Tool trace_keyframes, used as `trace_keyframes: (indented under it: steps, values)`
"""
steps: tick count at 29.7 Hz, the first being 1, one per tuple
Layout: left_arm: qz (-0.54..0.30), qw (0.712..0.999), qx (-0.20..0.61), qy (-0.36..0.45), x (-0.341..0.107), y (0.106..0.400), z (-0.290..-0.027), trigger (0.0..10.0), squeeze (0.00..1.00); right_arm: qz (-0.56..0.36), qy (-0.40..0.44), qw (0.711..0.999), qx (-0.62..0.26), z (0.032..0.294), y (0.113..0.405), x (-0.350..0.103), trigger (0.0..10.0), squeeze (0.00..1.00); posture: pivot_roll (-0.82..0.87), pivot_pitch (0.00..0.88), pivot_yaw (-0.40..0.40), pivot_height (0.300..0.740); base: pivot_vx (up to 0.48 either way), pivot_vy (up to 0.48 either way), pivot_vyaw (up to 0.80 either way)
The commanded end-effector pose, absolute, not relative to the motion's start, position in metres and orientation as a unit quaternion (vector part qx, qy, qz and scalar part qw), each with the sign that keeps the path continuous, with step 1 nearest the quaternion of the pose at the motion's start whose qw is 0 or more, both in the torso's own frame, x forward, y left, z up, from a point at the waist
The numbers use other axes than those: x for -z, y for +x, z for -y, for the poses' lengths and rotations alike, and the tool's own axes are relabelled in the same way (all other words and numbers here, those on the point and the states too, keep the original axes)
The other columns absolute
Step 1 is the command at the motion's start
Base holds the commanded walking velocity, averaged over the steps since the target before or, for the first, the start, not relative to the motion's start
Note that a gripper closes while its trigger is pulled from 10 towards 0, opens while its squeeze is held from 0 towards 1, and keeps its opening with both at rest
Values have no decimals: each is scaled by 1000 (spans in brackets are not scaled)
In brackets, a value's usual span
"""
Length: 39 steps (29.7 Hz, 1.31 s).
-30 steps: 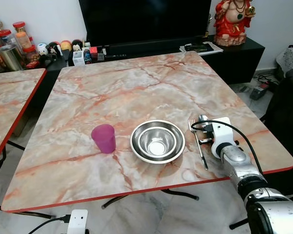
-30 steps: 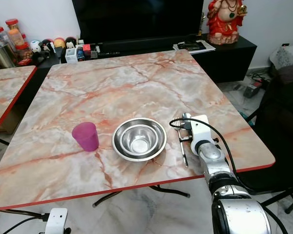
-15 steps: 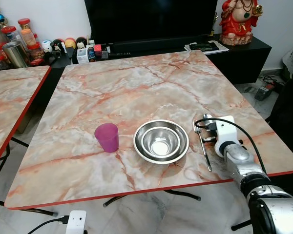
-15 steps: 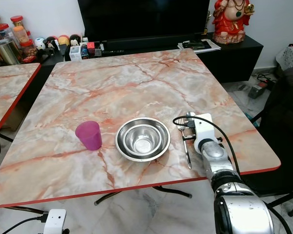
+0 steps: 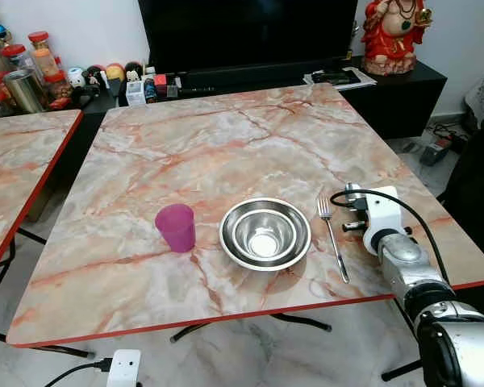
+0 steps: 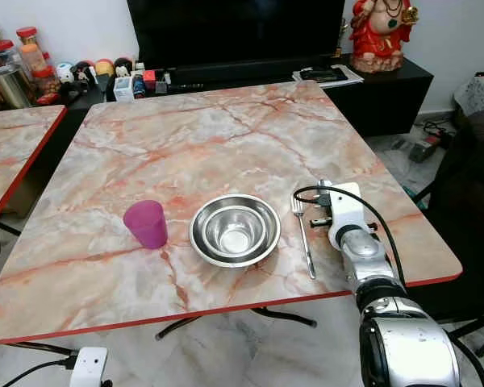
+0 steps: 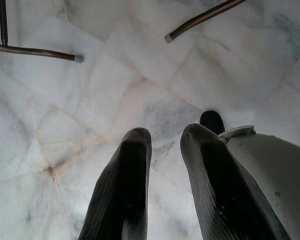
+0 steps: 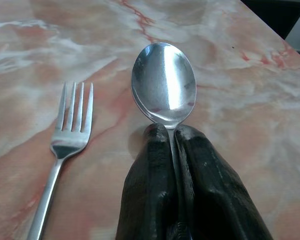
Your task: Setting the table
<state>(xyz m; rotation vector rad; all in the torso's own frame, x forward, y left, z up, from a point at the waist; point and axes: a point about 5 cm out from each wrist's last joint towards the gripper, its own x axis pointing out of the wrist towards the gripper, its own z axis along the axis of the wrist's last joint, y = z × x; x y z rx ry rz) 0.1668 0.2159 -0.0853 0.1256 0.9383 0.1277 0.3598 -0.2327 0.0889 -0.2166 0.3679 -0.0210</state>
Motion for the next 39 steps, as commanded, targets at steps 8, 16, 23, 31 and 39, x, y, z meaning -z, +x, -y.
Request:
trace_keyframes:
  steps: [8,16,23,31,39]
  values:
    - [-459,883,-58,86,87,155,-230,10000,0,-187,-107,977,6,230,359,-85,10000,0,47,0,87,740,0,0,0]
    - [-461,880,-53,101,87,149,-238,10000,0,-192,-103,976,0,225,356,-79,10000,0,73,0,92,740,0,0,0]
    - [-459,881,-57,102,86,147,-240,10000,0,-195,-100,976,-4,219,356,-77,10000,0,96,4,87,740,0,0,0]
    - [-458,881,-58,105,86,144,-243,10000,0,-182,-97,978,24,225,359,-83,10000,0,112,15,92,740,0,0,0]
    - [-455,882,-53,112,85,145,-246,10000,0,-163,-93,981,45,237,362,-94,10000,0,109,19,103,740,0,0,0]
